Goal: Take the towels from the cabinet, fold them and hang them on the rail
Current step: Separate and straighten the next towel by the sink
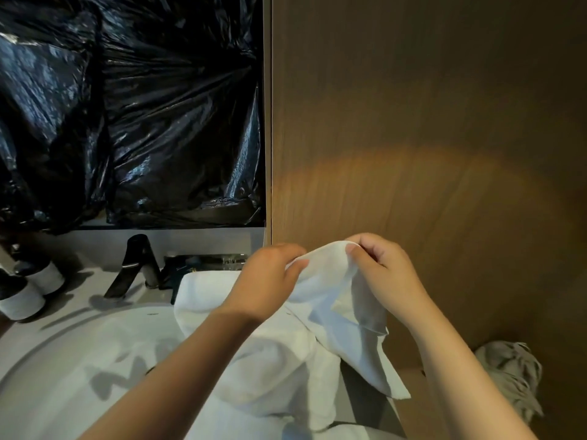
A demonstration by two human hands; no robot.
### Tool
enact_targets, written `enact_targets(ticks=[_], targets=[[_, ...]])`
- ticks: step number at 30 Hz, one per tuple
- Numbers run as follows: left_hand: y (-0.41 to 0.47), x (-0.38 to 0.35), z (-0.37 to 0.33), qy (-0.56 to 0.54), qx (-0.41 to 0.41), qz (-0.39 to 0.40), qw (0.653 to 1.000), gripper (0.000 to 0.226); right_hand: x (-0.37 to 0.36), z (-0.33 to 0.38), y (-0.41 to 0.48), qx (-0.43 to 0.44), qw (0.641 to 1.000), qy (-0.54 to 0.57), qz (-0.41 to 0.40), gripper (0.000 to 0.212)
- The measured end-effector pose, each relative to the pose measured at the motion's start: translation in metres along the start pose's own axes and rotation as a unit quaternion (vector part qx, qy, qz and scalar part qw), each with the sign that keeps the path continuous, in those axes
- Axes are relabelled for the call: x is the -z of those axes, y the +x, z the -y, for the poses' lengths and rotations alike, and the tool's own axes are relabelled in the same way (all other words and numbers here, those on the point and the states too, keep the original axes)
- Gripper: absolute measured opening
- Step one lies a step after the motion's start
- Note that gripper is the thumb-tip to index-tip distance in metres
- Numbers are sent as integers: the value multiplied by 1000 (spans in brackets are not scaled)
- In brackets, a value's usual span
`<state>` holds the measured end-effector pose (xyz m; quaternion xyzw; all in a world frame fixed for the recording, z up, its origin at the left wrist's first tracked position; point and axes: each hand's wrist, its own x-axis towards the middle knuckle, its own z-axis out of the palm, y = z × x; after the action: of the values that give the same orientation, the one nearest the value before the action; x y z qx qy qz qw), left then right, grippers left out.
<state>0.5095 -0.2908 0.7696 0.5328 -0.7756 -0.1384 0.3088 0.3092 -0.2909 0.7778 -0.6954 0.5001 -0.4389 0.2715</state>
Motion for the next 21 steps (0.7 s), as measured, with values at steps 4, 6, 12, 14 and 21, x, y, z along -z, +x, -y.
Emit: enact_targets(ticks=[4,6,12,14,21], targets=[[-6,0,7,-26,21,-36,999,20,5,-13,-7,-37,998,-50,15,18],[-7,2,10,-32,29,-71,997,21,6,-24,-14,-54,996,-73,15,15],[-7,7,18,-37,46,-82,995,23,11,-50,-35,-96,993,-66,-11,19],[-8,6,20,-38,46,-73,996,21,10,-53,-38,-99,993,-40,-52,21],[-9,23,41,-26,65,-19,997,18,28,-38,-28,-100,960,-120,-231,13]])
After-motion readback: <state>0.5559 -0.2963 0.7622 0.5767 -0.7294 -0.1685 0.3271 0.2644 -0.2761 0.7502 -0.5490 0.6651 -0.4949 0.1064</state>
